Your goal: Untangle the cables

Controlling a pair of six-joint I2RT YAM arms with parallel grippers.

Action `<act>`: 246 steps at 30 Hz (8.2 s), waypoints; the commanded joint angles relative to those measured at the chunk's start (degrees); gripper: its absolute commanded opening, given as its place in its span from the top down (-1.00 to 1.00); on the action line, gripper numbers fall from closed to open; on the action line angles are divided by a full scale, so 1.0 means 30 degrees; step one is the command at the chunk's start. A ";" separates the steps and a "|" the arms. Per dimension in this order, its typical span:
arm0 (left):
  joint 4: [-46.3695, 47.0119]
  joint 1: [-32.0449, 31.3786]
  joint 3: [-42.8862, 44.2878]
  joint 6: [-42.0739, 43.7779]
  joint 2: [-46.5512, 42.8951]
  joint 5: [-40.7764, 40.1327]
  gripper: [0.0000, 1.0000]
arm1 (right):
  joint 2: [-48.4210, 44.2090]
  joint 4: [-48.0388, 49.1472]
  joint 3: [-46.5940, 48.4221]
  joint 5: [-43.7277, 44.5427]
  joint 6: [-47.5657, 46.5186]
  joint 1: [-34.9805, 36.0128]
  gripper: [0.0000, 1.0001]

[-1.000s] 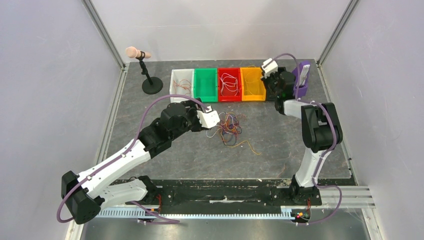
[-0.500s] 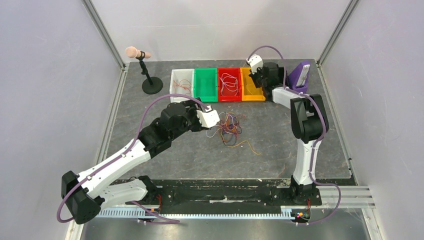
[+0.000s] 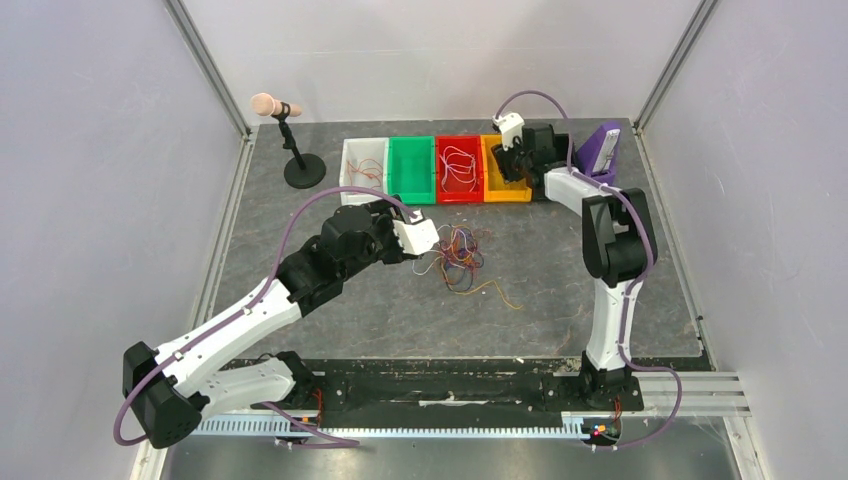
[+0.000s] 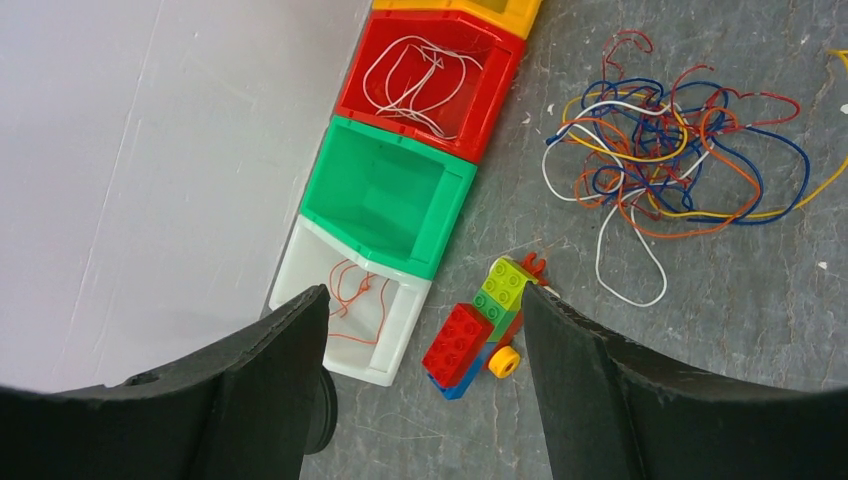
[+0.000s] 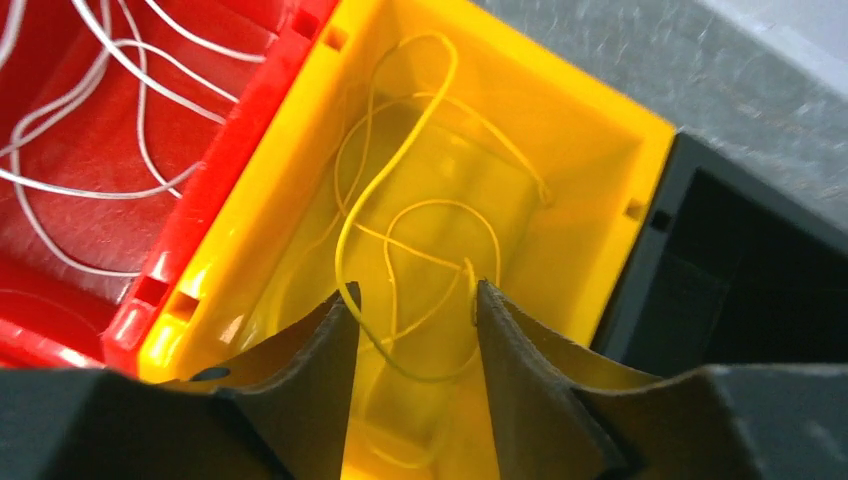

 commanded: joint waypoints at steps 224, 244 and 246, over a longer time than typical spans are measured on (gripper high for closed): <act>0.1381 0.8386 1.3168 -1.7005 1.9551 0.4296 0.51 | -1.1310 -0.4345 -0.9387 -1.1620 0.2336 -0.2158 -0.96; -0.2576 0.8018 0.8166 -1.0935 1.0380 1.5518 -0.37 | -0.8764 -0.5509 -0.9421 -1.0399 0.0975 0.1058 -0.69; -0.2638 0.7497 0.7479 -1.1190 1.0982 1.6133 -0.27 | -0.8148 -0.5155 -0.9620 -0.9967 0.0976 0.1492 -0.60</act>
